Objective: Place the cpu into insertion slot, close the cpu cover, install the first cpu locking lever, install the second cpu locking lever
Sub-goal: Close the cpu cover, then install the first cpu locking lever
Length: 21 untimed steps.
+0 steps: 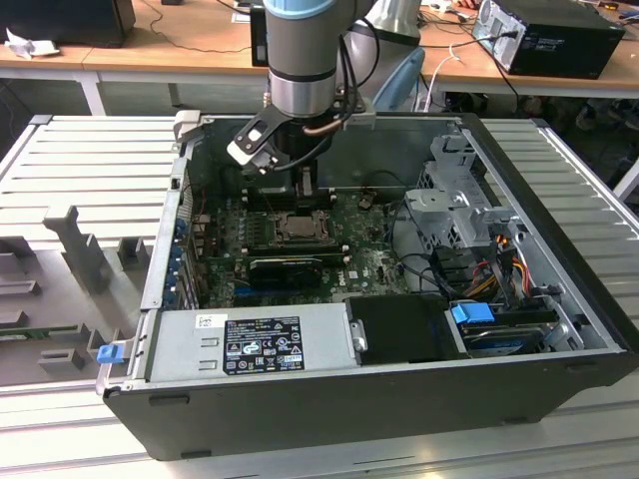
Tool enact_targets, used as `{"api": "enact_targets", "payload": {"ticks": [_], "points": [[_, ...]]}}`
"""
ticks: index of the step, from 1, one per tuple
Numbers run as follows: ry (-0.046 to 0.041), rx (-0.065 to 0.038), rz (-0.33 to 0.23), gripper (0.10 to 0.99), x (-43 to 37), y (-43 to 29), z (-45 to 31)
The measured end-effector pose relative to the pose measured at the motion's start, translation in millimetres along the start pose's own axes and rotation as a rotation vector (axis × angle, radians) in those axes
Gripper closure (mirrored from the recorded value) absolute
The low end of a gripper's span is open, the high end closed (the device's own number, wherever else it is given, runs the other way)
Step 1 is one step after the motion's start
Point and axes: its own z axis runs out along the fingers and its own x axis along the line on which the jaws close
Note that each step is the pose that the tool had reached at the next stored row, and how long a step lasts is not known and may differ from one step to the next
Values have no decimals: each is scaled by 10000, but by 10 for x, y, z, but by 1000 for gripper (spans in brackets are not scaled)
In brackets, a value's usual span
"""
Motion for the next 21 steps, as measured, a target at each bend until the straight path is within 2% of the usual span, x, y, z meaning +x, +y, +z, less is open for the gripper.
{"api": "enact_targets", "payload": {"ticks": [9, 18, 21], "points": [[0, 1, -16, 980, 1, -65, -3], [1, 1, -16, 980, 1, -71, -3], [-1, 1, -14, 980, 1, -70, -42]]}}
